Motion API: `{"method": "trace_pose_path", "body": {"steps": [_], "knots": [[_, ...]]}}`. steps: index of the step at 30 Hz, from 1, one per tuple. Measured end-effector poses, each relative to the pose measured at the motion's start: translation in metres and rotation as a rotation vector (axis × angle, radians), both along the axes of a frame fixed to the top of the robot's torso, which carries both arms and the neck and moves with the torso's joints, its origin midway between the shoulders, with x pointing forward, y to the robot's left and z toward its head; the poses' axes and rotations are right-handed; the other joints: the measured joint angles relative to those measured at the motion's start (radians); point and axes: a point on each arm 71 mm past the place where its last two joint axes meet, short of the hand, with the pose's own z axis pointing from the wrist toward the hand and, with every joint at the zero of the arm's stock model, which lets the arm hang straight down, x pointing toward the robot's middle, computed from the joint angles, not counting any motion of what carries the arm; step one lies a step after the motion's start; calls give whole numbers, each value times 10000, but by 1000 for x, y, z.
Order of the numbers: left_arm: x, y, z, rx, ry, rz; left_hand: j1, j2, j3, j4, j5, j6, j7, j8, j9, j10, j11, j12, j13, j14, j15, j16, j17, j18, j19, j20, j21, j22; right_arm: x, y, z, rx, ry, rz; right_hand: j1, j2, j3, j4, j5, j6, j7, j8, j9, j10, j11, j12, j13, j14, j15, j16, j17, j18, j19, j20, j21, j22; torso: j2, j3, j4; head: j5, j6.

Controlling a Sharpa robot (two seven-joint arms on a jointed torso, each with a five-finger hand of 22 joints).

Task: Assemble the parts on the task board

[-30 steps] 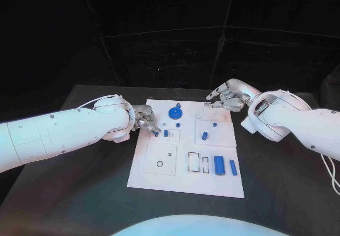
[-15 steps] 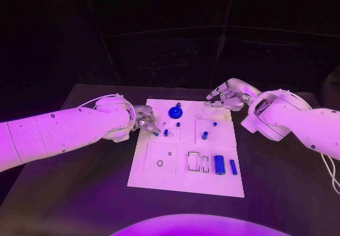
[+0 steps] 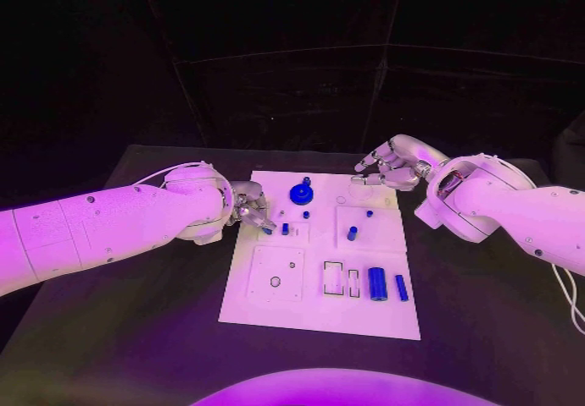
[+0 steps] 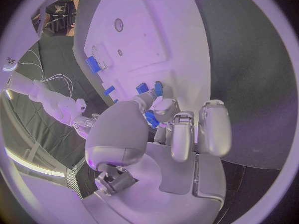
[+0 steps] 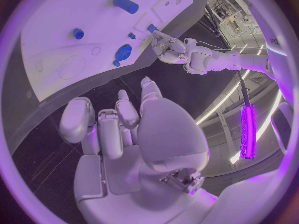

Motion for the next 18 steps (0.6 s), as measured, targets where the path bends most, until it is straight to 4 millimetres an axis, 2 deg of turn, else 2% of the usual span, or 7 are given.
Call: {"method": "trace_pose_path", "body": {"steps": [2, 4, 9, 18], "knots": [[0, 0, 0, 7, -3, 2, -196, -102, 238, -237, 0, 54, -22, 10, 36, 6, -5, 40, 7, 0, 0, 0, 0, 0, 0, 0, 0, 5, 0, 0, 0, 0, 0, 0, 0, 0, 0, 0, 0, 0, 0, 0, 0, 0, 0, 0, 0, 0, 0, 0, 0, 0, 0, 0, 0, 0, 0, 0, 0, -1, 0], [0, -1, -1, 16, 2, 2, -405, -211, 259, -258, 0, 120, -86, 59, 43, 41, -40, 40, 7, 0, 0, 0, 0, 0, 33, -33, 0, 19, 0, 0, 0, 0, 0, 0, 0, 0, 0, 0, 0, 0, 0, 0, 0, 0, 0, 0, 0, 0, 0, 0, 0, 0, 0, 0, 0, 0, 0, 2, 0, -8, 0], [1, -1, -2, 40, 23, 38, -862, -321, -97, 84, 7, 236, -163, 161, 64, 92, -94, 101, 18, 0, 0, 0, 0, 0, 34, -33, 0, 35, 0, 0, 0, 1, 0, 4, 0, 0, 0, 0, 0, 0, 0, 0, 0, 0, 0, 0, -8, 0, 0, 0, -1, 0, 0, 0, 0, -24, 0, 4, -1, -10, -2], [2, -1, -4, 100, 95, 146, -1199, -419, -407, 290, 8, 300, -201, 164, 60, 92, -93, 101, 28, 0, 0, 0, 0, 0, 63, -62, 41, 74, 0, 0, 0, 1, 0, 3, 0, 0, 0, 0, 0, 0, 0, 0, 0, 0, 0, 0, -8, 0, 0, 0, -1, 0, 0, 0, 0, -24, 0, 5, -8, -23, -23]]}}
